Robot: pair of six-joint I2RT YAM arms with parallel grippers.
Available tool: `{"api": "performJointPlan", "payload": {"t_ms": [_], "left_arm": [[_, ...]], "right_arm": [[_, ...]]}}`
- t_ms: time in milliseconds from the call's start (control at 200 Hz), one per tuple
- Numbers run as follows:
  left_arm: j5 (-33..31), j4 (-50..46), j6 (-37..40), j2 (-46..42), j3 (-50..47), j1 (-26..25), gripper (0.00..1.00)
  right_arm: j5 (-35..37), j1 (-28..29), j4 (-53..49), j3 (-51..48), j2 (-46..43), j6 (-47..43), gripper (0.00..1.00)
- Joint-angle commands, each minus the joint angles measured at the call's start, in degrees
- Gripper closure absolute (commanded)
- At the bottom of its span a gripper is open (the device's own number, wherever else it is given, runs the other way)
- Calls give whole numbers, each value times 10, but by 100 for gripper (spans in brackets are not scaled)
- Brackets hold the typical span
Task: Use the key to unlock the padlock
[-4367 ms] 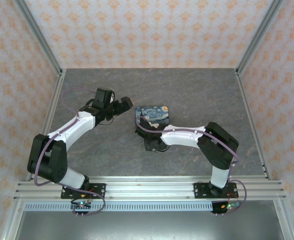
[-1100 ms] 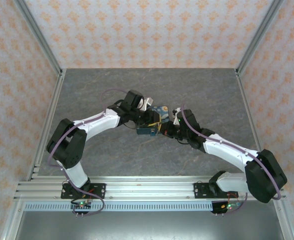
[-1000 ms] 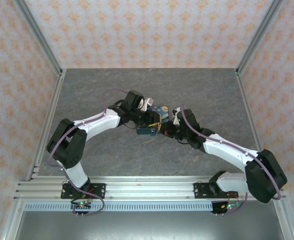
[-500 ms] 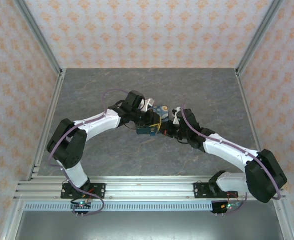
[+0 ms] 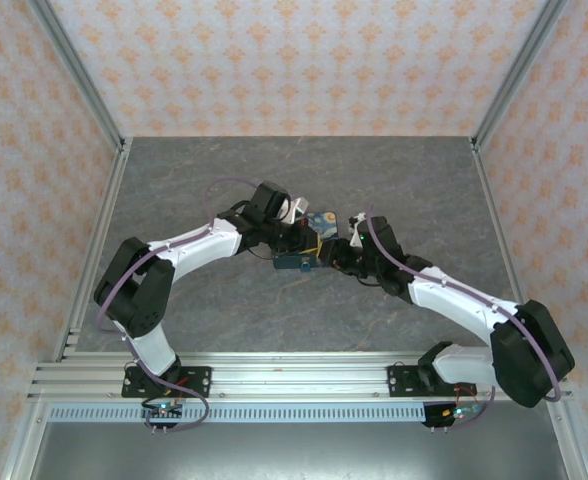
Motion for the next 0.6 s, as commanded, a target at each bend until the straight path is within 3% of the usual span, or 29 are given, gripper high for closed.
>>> {"api": "performJointPlan", "payload": {"t_ms": [0,270,596], "left_arm": [[-14,0,9,0,31,3,100],[-22,28,19,14,110,26,100],[-41,94,10,46,190,58,100]], "right_arm": [[0,-35,30,2,-56,30,49],[-20,-102,154,3,-46,104,44],[-17,-108,297,73,58,155,44]]}}
